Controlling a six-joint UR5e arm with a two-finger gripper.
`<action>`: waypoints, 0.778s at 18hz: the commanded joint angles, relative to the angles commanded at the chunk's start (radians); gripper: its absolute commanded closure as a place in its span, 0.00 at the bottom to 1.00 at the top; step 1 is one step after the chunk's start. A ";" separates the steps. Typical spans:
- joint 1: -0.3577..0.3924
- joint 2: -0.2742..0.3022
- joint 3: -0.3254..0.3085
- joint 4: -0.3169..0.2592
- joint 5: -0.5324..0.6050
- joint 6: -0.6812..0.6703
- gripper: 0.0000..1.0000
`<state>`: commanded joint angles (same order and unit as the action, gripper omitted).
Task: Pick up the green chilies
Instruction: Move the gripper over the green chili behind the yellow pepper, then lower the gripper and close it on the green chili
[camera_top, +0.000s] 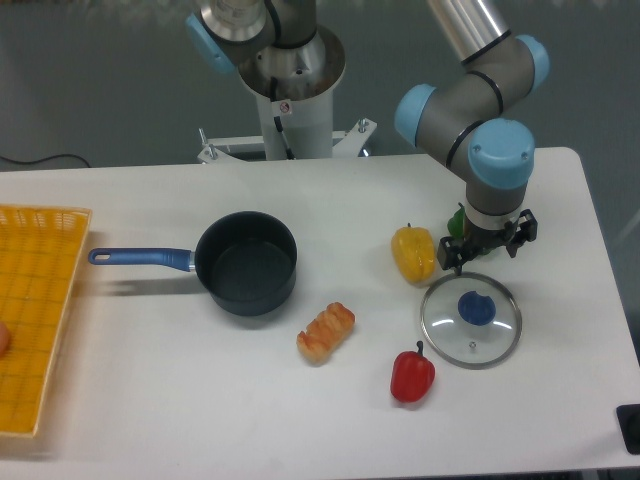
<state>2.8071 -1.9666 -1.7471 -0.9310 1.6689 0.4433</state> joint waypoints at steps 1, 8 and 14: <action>0.011 0.003 -0.003 0.001 0.003 0.002 0.00; 0.043 0.005 -0.020 0.001 0.002 0.005 0.00; 0.052 0.003 -0.049 0.006 0.002 0.003 0.00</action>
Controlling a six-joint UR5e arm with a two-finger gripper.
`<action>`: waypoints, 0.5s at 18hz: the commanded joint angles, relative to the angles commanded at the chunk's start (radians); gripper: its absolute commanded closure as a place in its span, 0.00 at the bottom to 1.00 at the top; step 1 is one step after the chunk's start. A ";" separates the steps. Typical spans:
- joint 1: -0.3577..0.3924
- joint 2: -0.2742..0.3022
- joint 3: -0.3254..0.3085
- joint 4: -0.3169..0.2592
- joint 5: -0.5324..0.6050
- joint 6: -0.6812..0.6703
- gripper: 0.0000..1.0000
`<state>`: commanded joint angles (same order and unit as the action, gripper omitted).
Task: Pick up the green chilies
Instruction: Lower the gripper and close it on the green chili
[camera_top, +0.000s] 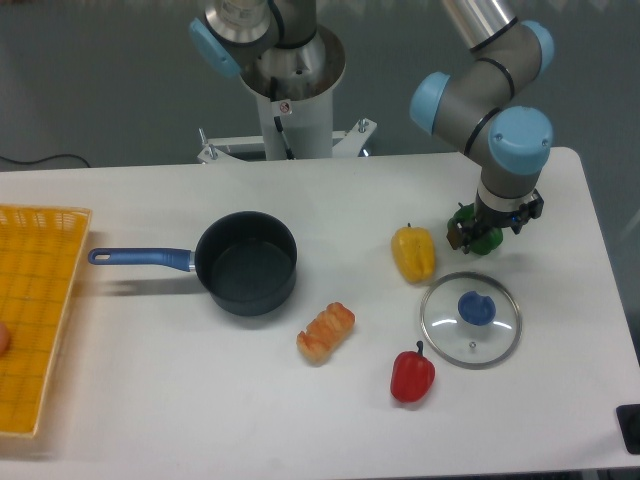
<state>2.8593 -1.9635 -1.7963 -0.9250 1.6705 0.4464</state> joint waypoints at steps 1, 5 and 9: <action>0.005 -0.003 -0.003 -0.002 0.003 0.000 0.00; 0.009 -0.008 0.000 0.000 0.077 0.000 0.00; 0.008 -0.020 0.000 0.003 0.075 -0.011 0.00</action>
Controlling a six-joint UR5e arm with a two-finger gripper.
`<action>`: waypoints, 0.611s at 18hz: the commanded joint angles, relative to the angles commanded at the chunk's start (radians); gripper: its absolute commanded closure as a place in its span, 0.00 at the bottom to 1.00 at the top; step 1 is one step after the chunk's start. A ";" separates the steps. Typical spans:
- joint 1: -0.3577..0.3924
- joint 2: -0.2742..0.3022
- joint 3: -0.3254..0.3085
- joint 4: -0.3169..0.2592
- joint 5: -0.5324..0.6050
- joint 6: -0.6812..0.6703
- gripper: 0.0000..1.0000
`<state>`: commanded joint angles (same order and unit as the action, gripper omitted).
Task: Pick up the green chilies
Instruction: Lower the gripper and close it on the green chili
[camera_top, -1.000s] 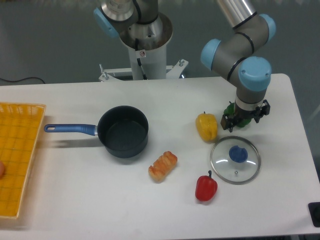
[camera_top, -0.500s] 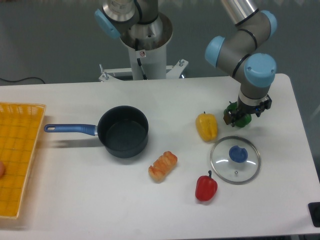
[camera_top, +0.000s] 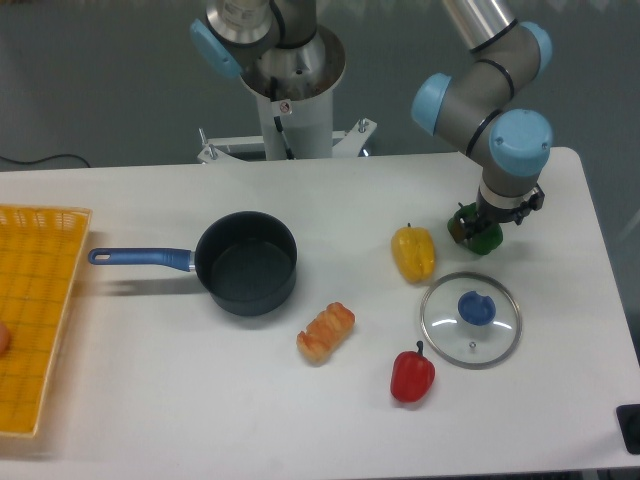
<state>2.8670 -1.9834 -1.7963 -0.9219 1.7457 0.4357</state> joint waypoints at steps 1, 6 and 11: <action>-0.002 0.000 0.000 0.000 0.000 0.000 0.00; -0.012 -0.003 -0.006 0.000 0.000 -0.046 0.00; -0.021 -0.002 -0.021 0.002 -0.003 -0.060 0.00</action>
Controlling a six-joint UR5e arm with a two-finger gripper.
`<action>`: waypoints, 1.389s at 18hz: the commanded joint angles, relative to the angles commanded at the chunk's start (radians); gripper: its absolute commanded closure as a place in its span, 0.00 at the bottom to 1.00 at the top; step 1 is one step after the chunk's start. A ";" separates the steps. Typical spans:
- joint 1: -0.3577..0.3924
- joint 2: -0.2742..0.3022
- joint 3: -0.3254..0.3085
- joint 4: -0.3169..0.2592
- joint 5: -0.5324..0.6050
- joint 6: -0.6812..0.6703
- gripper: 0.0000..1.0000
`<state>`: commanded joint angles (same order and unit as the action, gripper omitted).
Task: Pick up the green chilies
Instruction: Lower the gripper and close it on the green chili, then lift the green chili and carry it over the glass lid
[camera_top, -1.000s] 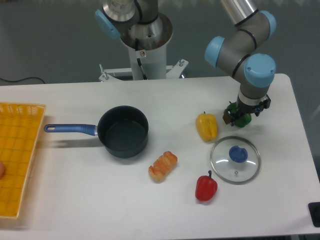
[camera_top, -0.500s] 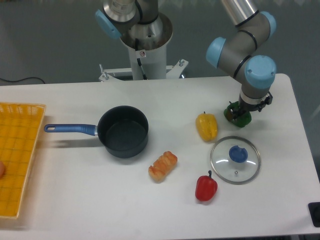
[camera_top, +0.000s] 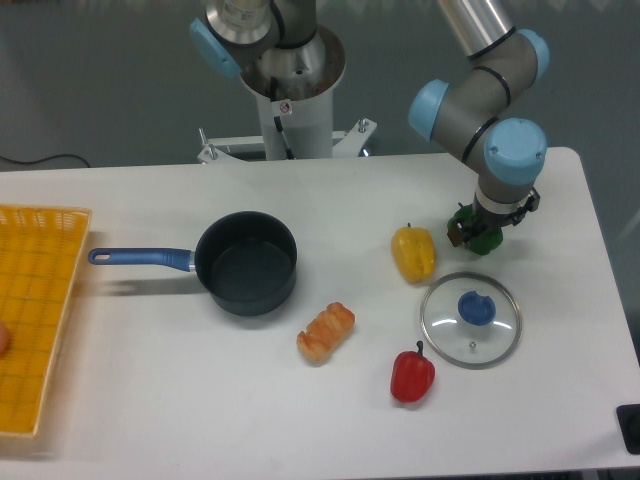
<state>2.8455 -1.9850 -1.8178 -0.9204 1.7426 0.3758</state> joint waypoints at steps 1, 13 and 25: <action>-0.002 0.000 0.000 0.000 0.000 0.002 0.00; 0.002 -0.008 -0.014 0.000 0.005 0.014 0.03; 0.005 -0.017 0.000 -0.002 0.023 0.029 0.42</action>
<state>2.8502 -2.0018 -1.8178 -0.9219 1.7655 0.4050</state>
